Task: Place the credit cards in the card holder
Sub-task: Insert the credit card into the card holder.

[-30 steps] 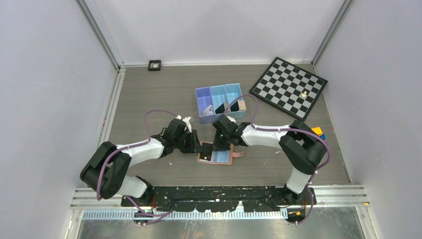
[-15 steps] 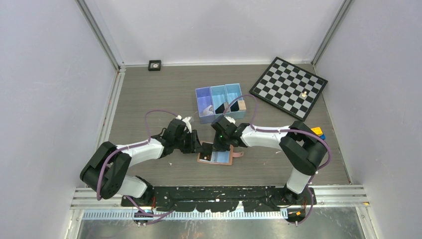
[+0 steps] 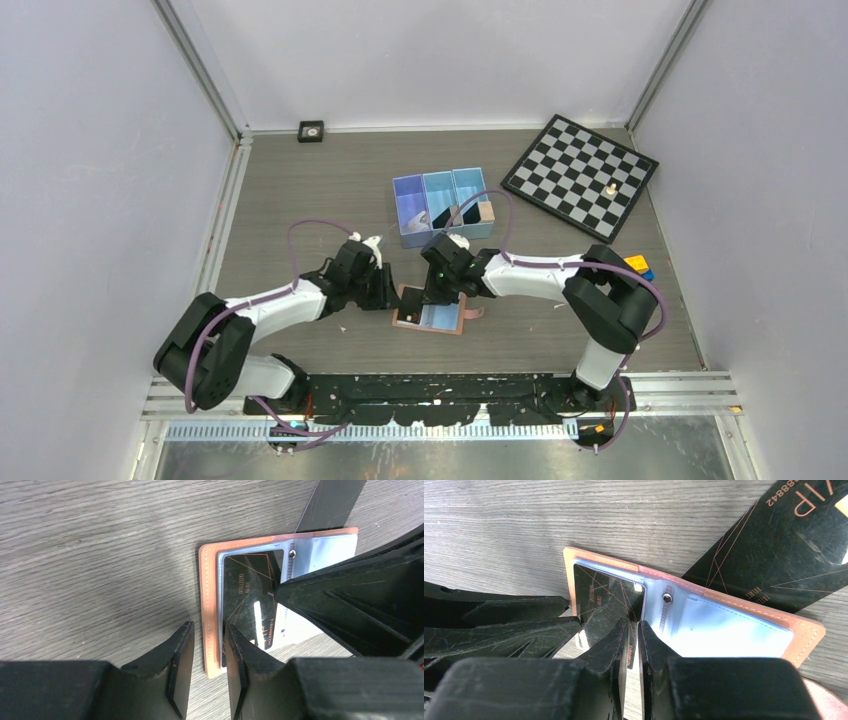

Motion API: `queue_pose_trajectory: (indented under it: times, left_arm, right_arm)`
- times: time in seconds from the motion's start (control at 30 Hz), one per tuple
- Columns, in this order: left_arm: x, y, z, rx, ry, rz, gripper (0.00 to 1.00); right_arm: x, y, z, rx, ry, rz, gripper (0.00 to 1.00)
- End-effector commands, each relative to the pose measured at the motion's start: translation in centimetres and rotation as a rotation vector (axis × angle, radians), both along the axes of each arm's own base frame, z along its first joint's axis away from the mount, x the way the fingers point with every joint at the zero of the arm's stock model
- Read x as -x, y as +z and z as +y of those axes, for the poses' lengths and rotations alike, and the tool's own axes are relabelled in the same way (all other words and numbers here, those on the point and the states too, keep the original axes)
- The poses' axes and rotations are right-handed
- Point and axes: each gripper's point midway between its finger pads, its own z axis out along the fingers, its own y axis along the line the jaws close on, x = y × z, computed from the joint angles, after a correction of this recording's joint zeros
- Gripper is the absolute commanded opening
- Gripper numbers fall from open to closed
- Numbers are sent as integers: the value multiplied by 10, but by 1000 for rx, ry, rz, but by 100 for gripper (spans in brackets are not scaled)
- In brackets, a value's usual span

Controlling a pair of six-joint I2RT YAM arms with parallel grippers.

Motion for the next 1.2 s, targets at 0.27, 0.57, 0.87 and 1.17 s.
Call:
queue_pose_trajectory:
  times: [0.27,0.57,0.87,1.17]
  left_arm:
    - [13,10,11,-24,-14,-4,33]
    - [13,7,-2,31,-41,15,36]
    - [12,2,-11,69,-53,33,37]
    - [12,-1,-12,70,-54,38,37]
  right_arm:
    - [-15,36,16,-75,-23,-86,22]
    - [-12,23,19,-49,-14,-63,21]
    - [-10,20,12,8,-20,-73,21]
    - [-9,18,5,43,-35,-75,22]
